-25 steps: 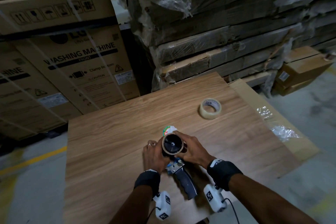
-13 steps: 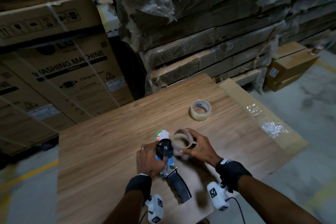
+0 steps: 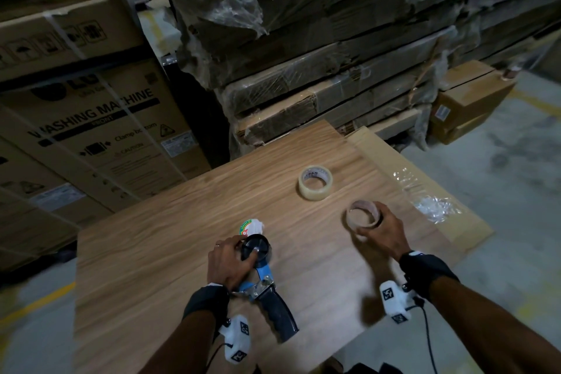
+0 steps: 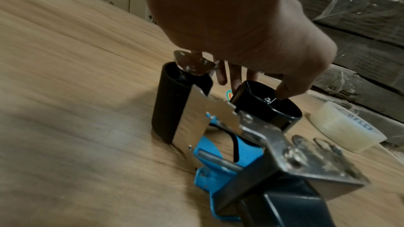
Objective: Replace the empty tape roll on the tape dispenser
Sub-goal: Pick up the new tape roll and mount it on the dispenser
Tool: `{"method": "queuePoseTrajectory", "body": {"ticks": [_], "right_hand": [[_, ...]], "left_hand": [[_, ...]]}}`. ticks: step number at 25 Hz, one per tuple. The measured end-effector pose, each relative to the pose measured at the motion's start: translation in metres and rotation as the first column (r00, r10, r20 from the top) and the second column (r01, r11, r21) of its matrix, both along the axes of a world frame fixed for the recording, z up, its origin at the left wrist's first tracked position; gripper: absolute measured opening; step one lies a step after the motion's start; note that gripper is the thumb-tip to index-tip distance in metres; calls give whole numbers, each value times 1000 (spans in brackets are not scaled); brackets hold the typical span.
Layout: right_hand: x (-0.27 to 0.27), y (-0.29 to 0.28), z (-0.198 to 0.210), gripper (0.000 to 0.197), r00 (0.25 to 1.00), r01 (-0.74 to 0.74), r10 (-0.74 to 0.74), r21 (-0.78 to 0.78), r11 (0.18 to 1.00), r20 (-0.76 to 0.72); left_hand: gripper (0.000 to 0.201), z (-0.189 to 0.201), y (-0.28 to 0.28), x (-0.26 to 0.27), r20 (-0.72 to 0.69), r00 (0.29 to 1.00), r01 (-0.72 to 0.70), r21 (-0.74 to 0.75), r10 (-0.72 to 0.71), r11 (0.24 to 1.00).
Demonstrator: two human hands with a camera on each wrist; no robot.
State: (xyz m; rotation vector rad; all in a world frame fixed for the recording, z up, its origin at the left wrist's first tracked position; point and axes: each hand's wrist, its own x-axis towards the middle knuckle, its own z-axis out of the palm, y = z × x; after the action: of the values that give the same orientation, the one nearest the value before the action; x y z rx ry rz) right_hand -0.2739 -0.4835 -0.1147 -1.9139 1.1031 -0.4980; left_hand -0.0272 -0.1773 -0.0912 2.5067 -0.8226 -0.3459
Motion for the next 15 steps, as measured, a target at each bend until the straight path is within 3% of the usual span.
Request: {"method": "queuePoseTrajectory", "body": {"ticks": [5,10,15], "right_hand": [[-3,-23,-19,64,986,142,-143,-22,990,-83],[-2,-25,-16,64,987,131,-135,-51,990,-90],[22,-10,-8,89,991,34,-73,-313,949,-111]], "left_hand": [[64,-4,-3,0,-18,999,-28,21,29,999],[64,-5,-5,0,-93,992,-82,-9,81,997],[70,-1,4,-2,-113,987,-126,-105,114,986]]}}
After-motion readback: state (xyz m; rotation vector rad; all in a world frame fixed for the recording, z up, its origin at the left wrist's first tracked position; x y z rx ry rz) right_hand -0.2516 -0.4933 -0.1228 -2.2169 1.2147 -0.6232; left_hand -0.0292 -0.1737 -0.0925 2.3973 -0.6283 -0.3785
